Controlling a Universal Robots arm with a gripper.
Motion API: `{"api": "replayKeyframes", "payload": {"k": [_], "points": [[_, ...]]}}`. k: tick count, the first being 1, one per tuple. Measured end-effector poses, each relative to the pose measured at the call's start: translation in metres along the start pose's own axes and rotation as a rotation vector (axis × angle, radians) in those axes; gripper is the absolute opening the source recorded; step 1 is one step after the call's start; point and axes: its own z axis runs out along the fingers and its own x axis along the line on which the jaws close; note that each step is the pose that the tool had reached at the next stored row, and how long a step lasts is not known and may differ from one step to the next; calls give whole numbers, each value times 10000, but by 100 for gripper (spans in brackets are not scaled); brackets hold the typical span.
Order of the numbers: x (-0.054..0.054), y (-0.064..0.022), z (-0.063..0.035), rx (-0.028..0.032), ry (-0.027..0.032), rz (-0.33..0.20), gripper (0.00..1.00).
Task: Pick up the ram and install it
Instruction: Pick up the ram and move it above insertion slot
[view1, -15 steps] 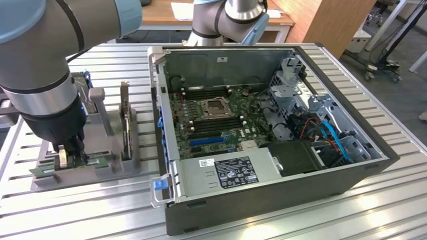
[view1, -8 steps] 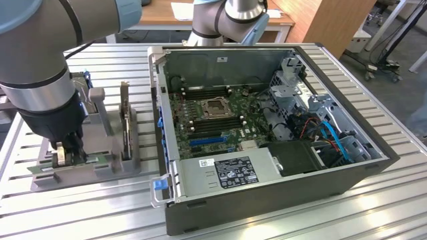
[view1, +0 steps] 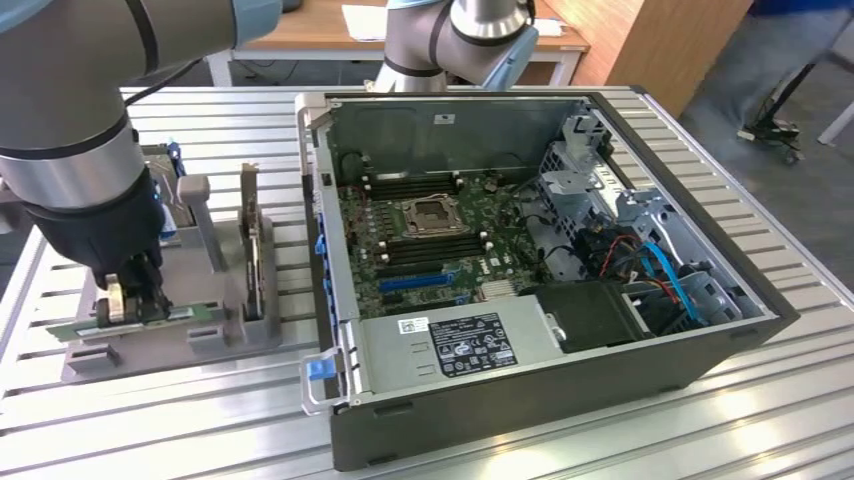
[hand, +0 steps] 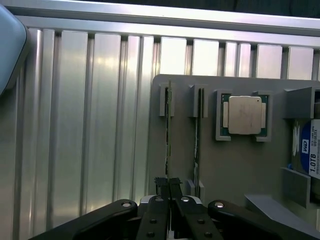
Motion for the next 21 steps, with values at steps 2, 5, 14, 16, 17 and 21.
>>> {"api": "replayKeyframes", "payload": {"k": [2,5,14,16,17,21], "points": [[0,1,-33,1,0,0,12],[-1,3,-83,0,0,-1,12],[-3,10,-232,1,-1,0,12],[-3,11,-265,0,0,0,12],[-4,12,-281,1,0,0,12],[-4,15,-349,1,-1,0,12]]}}
